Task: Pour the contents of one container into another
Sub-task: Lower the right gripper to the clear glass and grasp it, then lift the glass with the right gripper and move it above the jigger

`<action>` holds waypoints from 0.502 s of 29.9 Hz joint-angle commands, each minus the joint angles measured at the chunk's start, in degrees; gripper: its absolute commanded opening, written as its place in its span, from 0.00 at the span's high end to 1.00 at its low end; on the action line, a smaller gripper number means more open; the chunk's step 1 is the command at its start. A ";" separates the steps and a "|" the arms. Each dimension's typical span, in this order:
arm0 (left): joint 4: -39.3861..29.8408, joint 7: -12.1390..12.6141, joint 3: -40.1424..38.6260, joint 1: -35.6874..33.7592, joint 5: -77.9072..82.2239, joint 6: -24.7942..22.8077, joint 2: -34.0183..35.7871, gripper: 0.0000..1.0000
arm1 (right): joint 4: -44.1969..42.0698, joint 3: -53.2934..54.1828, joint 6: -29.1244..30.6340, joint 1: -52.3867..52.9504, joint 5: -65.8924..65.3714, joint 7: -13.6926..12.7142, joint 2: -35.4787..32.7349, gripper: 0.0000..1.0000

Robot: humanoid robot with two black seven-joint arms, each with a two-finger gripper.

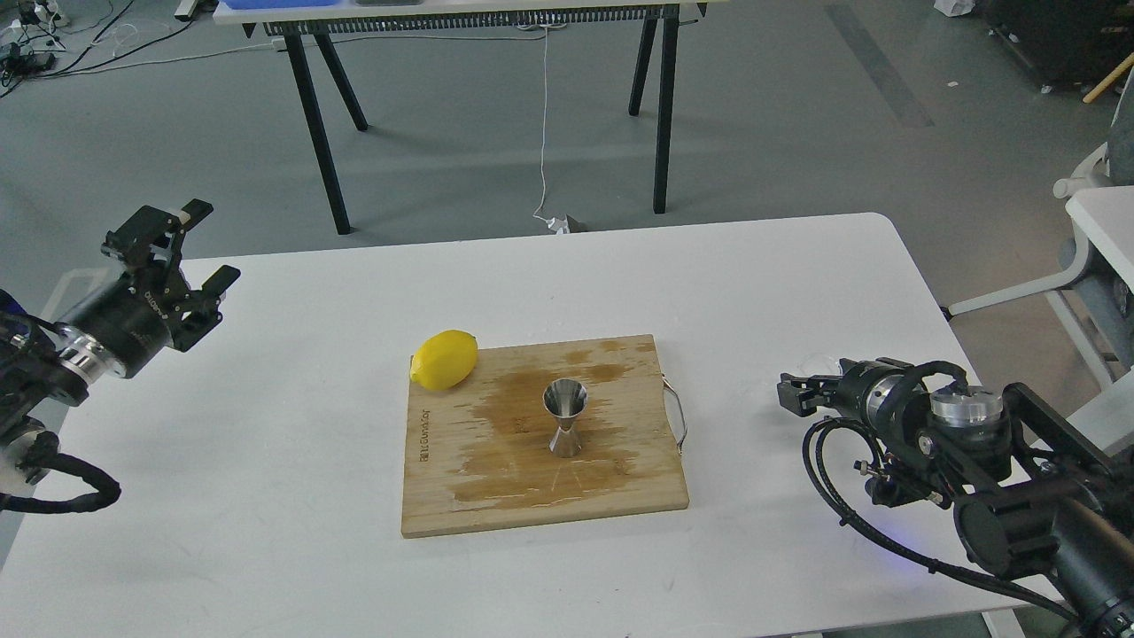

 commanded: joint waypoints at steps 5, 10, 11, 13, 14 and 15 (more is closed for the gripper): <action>1.15 0.00 -0.04 0.01 0.00 0.00 -0.02 0.01 | -0.01 -0.09 0.00 -0.05 0.00 -0.01 -0.01 0.28; 1.33 0.00 0.05 0.01 0.00 0.00 -0.11 0.01 | -0.01 -0.35 0.00 0.04 0.00 0.08 -0.01 0.39; 1.33 0.00 -0.04 0.01 0.00 0.00 -0.11 0.01 | 0.08 -0.44 0.00 0.04 0.00 0.08 -0.01 0.42; 1.42 0.00 0.05 0.01 0.00 0.00 -0.11 0.01 | -0.01 -0.71 0.00 -0.05 0.00 0.08 -0.01 0.47; 1.42 0.00 -0.04 0.01 0.00 0.00 -0.11 0.01 | 0.08 -0.88 0.00 0.04 0.00 0.08 -0.01 0.50; 1.42 0.00 -0.04 0.01 0.00 0.00 -0.11 0.01 | 0.08 -0.88 0.00 0.04 0.00 0.08 -0.01 0.52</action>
